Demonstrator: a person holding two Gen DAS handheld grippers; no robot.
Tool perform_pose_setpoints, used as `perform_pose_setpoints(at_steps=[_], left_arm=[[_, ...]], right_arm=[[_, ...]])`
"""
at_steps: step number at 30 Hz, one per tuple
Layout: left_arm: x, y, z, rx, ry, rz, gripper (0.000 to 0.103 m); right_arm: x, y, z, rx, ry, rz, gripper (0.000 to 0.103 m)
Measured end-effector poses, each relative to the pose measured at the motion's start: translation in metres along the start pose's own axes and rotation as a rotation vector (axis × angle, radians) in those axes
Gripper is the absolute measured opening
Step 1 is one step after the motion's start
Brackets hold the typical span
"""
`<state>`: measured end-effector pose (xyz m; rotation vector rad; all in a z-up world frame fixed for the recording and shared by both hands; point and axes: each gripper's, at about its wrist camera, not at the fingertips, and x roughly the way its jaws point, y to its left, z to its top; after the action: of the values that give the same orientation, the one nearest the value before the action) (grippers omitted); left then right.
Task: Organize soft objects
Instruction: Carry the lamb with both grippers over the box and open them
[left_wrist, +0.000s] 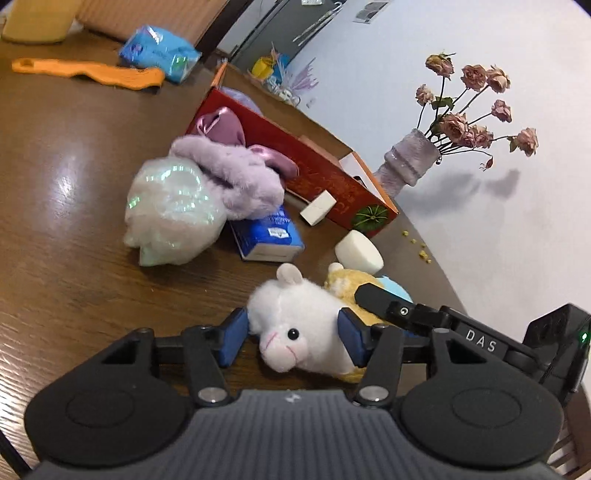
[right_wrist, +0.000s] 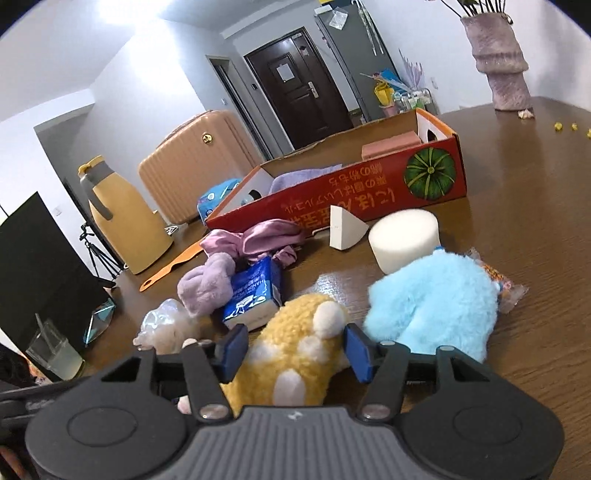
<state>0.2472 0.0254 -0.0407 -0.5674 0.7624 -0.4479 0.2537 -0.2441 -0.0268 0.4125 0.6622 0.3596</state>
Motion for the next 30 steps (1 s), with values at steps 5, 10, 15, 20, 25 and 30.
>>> perform_pose_setpoints(at_steps=[5, 10, 15, 20, 25, 30], left_arm=[[0.0, -0.013, -0.001, 0.028, -0.006, 0.01, 0.047], [-0.005, -0.041, 0.022, 0.076, -0.065, -0.02, 0.044], [0.03, -0.084, 0.082, 0.16, -0.133, -0.067, 0.044], [0.108, -0.103, 0.149, 0.118, -0.111, -0.085, 0.043], [0.184, -0.097, 0.172, 0.093, -0.043, 0.004, 0.043], [0.221, -0.093, 0.166, 0.157, 0.017, 0.092, 0.043]], right_arm=[[0.0, 0.0, 0.001, -0.013, -0.004, -0.003, 0.048], [-0.017, 0.004, 0.02, -0.027, -0.082, -0.005, 0.043], [-0.023, -0.001, 0.091, -0.104, -0.203, -0.007, 0.043], [0.024, -0.032, 0.184, -0.146, -0.206, -0.071, 0.043], [0.091, -0.069, 0.228, -0.146, -0.098, -0.122, 0.043], [0.142, -0.089, 0.229, -0.179, 0.017, -0.215, 0.045]])
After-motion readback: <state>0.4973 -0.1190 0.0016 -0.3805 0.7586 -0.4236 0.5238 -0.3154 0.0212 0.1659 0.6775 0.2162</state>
